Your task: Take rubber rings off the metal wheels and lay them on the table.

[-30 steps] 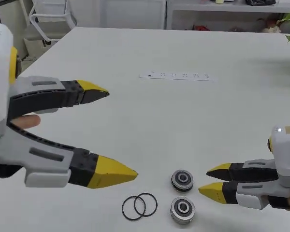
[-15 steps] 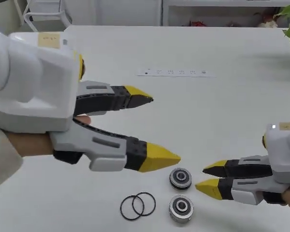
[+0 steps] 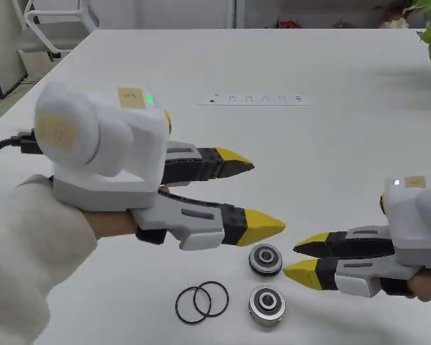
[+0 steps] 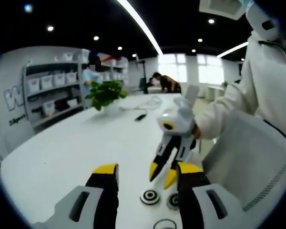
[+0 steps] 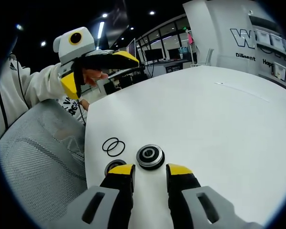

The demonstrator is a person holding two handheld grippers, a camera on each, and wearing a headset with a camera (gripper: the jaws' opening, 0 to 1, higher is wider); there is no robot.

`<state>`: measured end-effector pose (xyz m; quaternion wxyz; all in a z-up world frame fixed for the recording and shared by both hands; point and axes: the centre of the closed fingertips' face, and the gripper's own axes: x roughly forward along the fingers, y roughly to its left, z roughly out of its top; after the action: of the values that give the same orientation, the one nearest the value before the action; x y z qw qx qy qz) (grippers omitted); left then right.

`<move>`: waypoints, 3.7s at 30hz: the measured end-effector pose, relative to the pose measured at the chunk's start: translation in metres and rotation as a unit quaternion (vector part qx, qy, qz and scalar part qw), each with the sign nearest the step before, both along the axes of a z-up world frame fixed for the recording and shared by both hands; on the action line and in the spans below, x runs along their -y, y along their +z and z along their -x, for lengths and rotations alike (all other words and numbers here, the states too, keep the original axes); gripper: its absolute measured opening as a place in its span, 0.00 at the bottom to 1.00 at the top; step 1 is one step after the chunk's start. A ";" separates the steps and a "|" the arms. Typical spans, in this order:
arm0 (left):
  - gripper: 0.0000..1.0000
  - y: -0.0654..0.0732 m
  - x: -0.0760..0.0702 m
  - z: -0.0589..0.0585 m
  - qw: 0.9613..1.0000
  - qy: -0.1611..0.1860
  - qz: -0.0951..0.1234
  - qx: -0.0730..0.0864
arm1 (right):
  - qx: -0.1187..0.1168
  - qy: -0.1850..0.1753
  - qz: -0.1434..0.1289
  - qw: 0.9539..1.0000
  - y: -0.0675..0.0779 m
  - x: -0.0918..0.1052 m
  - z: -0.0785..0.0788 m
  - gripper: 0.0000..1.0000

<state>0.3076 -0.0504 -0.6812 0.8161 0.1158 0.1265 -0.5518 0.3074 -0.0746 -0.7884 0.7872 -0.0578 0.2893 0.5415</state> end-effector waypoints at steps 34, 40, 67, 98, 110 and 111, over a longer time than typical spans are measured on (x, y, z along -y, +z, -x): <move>0.20 -0.108 0.010 -0.008 0.994 -0.021 -0.096 -0.044 | 0.023 0.030 0.012 0.999 -0.012 -0.012 -0.002 0.20; 0.18 -0.111 0.011 -0.010 0.994 -0.015 -0.093 -0.050 | 0.029 0.031 0.014 0.999 -0.013 -0.014 -0.003 0.20; 0.15 -0.113 0.014 -0.008 0.995 -0.010 -0.080 -0.054 | 0.029 0.045 0.034 0.998 -0.019 -0.011 -0.001 0.13; 0.14 -0.110 0.013 -0.007 0.996 -0.009 -0.074 -0.052 | 0.074 0.065 0.030 0.995 -0.015 -0.015 -0.003 0.20; 0.14 -0.110 0.012 -0.008 0.996 -0.007 -0.072 -0.054 | 0.066 0.057 0.044 0.995 -0.019 -0.008 -0.004 0.10; 0.14 -0.110 0.012 -0.008 0.996 -0.007 -0.072 -0.054 | 0.065 0.050 0.052 0.995 -0.021 -0.005 -0.006 0.07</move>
<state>0.3156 -0.0624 -0.7916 0.7937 0.1451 0.2093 -0.5524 0.3139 -0.0692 -0.8092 0.7724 -0.1484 0.2620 0.5592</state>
